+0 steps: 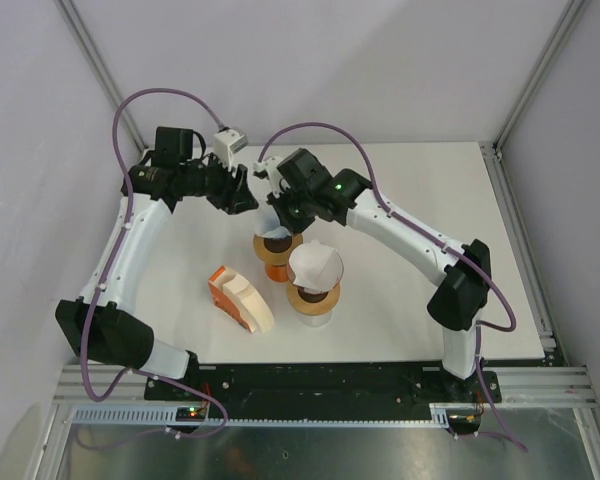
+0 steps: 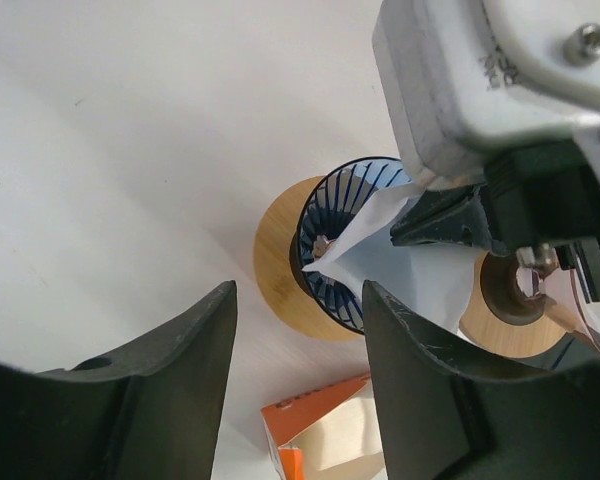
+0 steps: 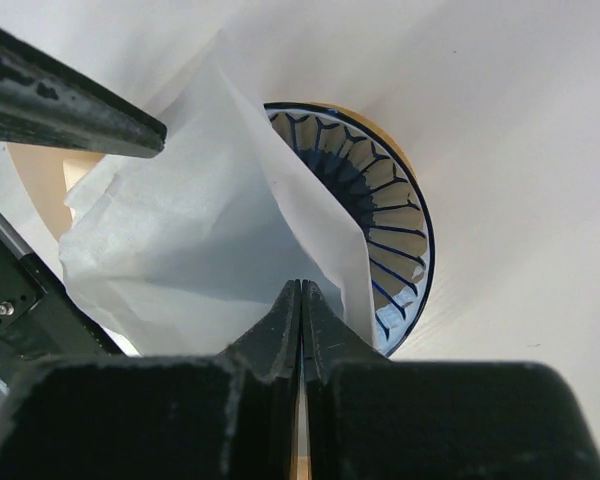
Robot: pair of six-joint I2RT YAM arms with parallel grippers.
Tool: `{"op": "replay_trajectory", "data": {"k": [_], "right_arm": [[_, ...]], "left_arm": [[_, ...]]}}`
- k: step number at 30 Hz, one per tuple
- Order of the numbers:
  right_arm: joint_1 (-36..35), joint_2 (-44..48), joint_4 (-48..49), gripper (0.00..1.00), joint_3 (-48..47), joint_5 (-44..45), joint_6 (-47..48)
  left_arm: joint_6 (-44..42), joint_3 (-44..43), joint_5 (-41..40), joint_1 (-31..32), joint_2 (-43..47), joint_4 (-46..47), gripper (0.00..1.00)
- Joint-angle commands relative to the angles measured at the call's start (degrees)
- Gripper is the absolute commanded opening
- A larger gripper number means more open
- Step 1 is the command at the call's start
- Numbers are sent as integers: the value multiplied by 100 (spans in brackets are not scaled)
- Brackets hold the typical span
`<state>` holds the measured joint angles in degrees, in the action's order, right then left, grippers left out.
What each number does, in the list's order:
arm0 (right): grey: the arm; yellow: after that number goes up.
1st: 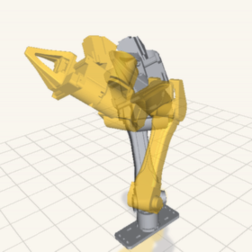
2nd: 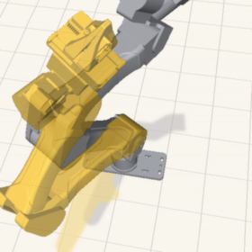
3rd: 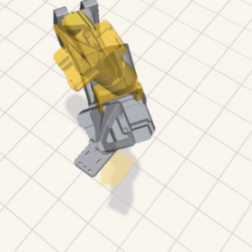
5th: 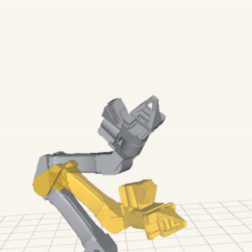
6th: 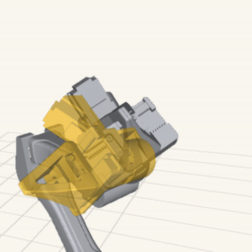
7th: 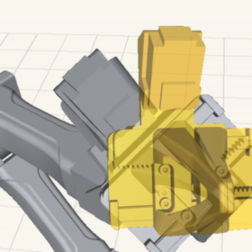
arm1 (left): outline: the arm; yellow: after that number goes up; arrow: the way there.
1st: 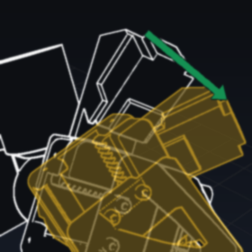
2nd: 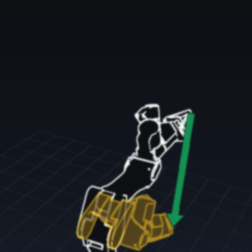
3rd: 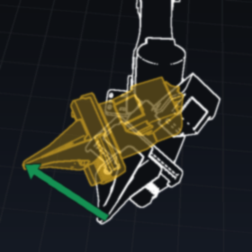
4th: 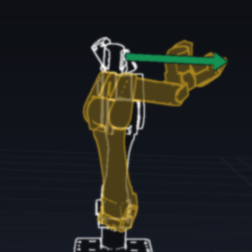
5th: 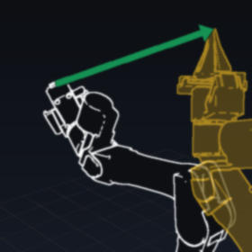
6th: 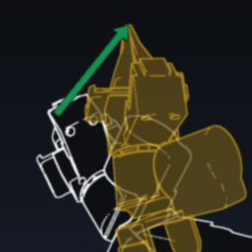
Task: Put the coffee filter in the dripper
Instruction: Place the coffee filter in the coffee dripper.
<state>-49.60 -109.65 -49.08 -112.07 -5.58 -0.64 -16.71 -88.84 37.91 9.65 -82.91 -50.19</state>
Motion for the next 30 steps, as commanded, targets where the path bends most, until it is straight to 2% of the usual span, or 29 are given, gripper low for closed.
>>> {"op": "replay_trajectory", "data": {"k": [1,7,13,20,26,30], "right_arm": [[-151,14,75,0,-230,16,430],[-328,-324,104,0,-762,-17,914],[-409,-871,-599,0,-1780,381,1158],[-508,-999,-775,0,-1995,134,1336],[-697,-946,-810,0,-2114,369,1517],[-667,-956,-817,0,-2160,505,1542]], "left_arm": [[36,-6,179,-49,41,138,57],[36,-13,63,-55,33,174,57],[-54,-140,-282,-198,116,190,61],[-74,-174,-252,-452,199,193,65],[-140,-75,-389,-550,199,193,67],[-263,-21,-756,-659,167,256,72]]}}
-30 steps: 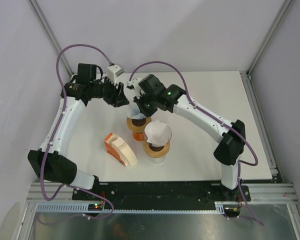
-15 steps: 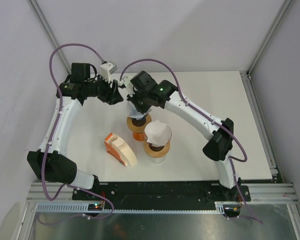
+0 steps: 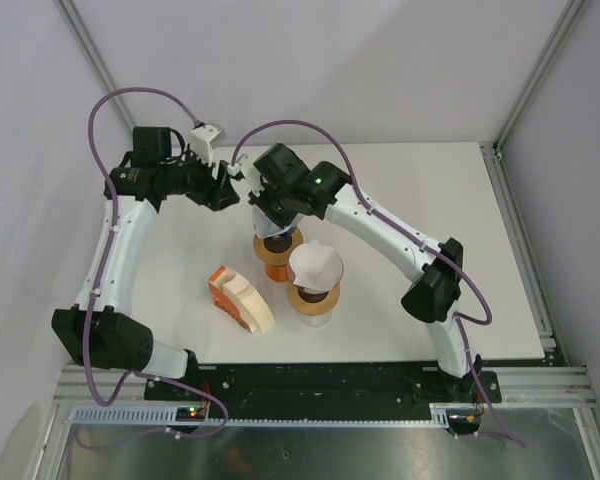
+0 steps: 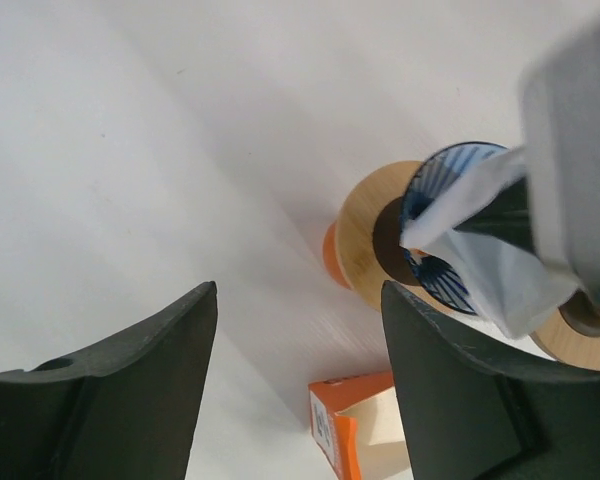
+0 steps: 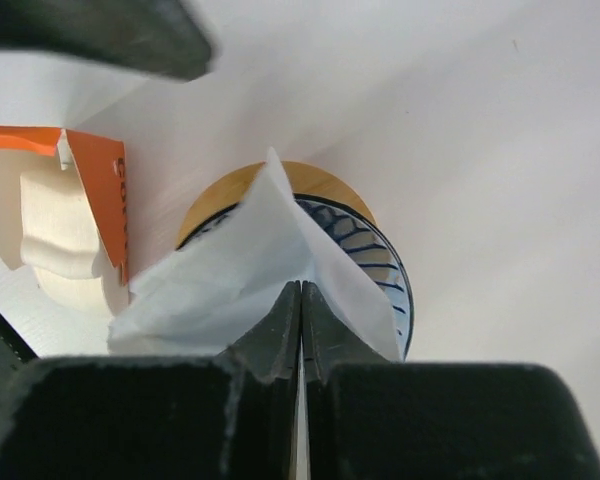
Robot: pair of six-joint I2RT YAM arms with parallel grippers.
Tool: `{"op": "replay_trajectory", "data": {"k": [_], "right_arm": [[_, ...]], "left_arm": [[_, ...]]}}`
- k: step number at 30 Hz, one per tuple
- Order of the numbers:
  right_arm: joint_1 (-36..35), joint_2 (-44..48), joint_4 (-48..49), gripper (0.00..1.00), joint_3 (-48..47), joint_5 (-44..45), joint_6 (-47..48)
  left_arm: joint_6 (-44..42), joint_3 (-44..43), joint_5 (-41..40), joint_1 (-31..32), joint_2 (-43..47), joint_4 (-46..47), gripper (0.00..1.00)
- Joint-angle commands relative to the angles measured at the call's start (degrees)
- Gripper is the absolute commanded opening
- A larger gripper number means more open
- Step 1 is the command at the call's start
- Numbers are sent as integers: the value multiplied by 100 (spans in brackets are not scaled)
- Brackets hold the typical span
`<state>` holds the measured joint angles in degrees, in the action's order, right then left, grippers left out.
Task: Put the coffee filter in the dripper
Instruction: Place the coffee filter in the coffee dripper.
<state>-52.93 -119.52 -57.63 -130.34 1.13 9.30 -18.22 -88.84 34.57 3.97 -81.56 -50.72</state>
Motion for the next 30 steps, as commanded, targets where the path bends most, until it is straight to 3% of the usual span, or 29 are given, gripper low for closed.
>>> {"op": "replay_trajectory", "data": {"k": [1,12,30], "right_arm": [[-316,29,22,0,-320,-157,538],[-215,83,63,0,-118,-299,511],[-159,-919,-834,0,-535,36,667]], "left_arm": [[-143,19,-498,-134,24,339,72],[-199,-2,-602,-522,13,454,74],[-193,81,-466,-569,51,450,75]]}}
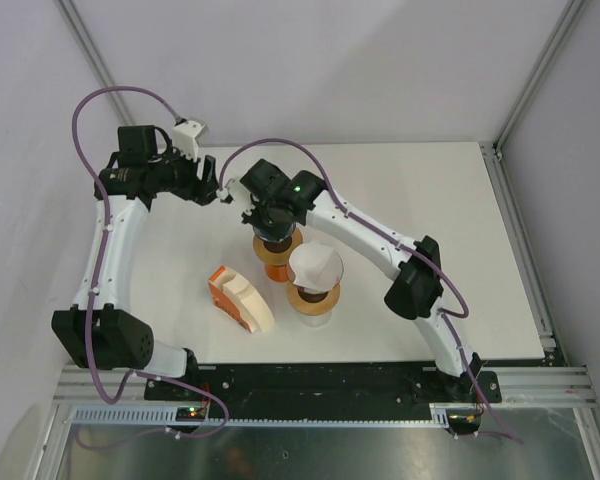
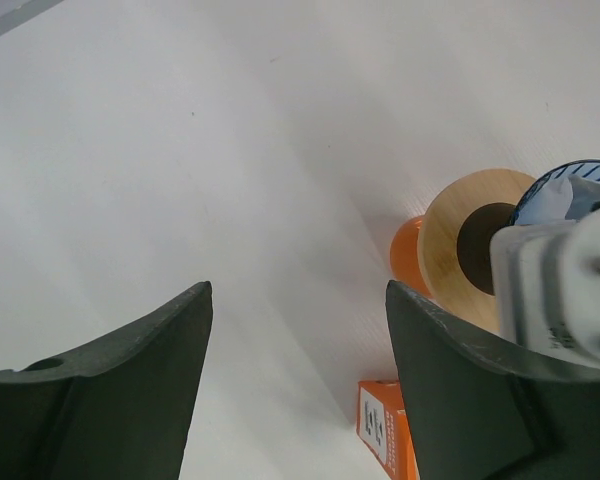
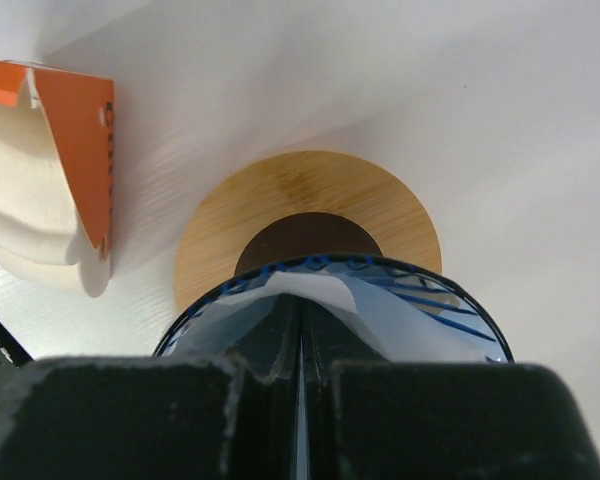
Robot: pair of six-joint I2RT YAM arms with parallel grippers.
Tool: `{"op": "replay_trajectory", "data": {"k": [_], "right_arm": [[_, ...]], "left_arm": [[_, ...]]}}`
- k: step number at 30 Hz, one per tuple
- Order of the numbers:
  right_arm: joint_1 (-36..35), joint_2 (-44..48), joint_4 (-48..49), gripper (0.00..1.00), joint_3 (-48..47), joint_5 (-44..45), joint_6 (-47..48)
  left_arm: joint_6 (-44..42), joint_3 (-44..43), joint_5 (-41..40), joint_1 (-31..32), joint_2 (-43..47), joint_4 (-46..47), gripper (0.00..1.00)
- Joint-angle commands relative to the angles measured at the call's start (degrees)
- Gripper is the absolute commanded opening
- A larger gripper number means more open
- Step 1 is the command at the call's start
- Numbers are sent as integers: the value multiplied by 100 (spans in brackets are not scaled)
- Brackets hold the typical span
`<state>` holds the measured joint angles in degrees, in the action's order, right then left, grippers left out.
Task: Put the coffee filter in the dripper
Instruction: Place the coffee filter in the coffee dripper.
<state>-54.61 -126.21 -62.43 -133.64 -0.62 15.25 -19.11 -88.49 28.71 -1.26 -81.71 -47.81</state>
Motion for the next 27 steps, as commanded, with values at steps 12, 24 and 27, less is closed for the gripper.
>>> {"op": "replay_trajectory", "data": {"k": [12,24,27], "right_arm": [[17,-52,-210,0,-290,270,19],[-24,902,462,0,-36,456,53],[-17,914,404,0,-25,505,71]], "left_arm": [[-79,60,221,-44,77,160,75],[-100,54,232,-44,125,158,76],[-97,33,258,-47,120,157,76]]}}
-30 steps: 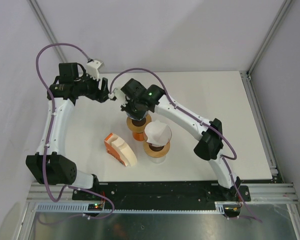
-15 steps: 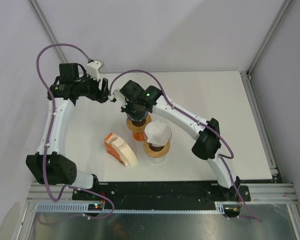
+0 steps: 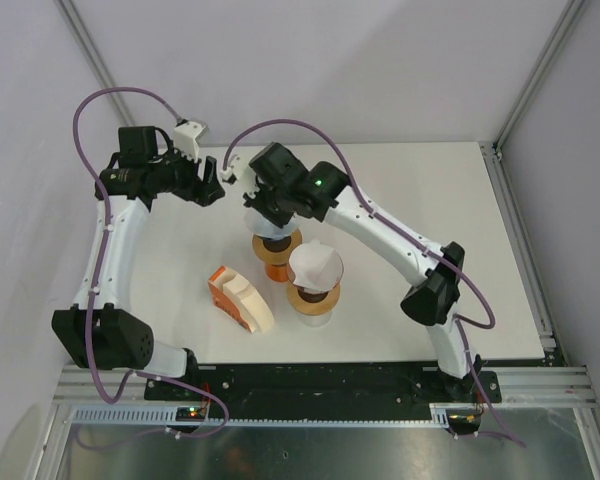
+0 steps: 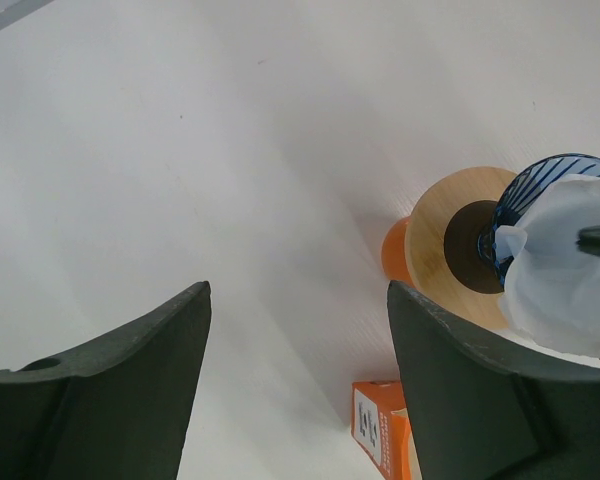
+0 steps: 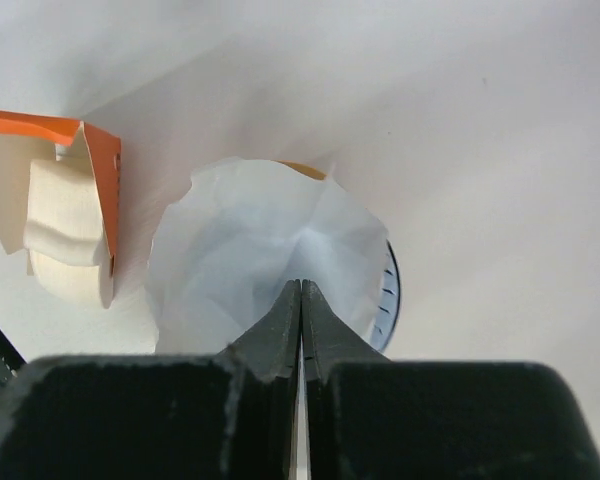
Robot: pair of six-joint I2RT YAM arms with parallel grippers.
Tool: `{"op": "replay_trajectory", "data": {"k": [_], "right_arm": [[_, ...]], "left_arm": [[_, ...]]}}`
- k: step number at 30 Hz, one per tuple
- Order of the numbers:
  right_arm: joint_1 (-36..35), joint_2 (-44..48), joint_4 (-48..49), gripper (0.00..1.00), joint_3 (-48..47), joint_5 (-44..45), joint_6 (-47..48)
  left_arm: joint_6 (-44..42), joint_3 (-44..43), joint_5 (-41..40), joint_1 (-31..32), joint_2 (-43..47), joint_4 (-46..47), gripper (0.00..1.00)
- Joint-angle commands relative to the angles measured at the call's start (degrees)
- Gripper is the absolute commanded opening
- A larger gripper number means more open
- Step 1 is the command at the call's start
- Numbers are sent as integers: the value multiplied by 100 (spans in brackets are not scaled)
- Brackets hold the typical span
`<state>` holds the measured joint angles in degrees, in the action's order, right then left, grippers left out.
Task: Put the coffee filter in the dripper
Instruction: Place the coffee filter in the coffee dripper, then reset both arms
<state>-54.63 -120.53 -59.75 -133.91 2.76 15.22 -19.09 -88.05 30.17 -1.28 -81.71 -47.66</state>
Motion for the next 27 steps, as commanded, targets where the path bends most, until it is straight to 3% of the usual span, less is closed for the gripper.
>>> {"op": "replay_trajectory", "data": {"k": [1,7,13,16,18,24,27], "right_arm": [[-14,341,124,0,7,173,71],[-22,431,139,1,-67,256,30],[2,1151,694,22,202,241,-167],[272,1697,1183,32,851,278,-414],[590,2143,1498,40,1443,264,-656],[2081,3759,2701,69,3639,-527,-1435],[2879,4311,3130,76,4605,-495,-1824]], "left_arm": [[-92,-15,116,-42,120,142,76],[-94,-12,112,-43,143,139,77],[-122,-2,40,-46,141,144,79],[-130,20,-132,-44,142,197,94],[-117,96,-281,-40,159,345,98],[-4,689,-878,-66,248,1323,100],[100,1292,-1196,-169,330,2237,100]]}}
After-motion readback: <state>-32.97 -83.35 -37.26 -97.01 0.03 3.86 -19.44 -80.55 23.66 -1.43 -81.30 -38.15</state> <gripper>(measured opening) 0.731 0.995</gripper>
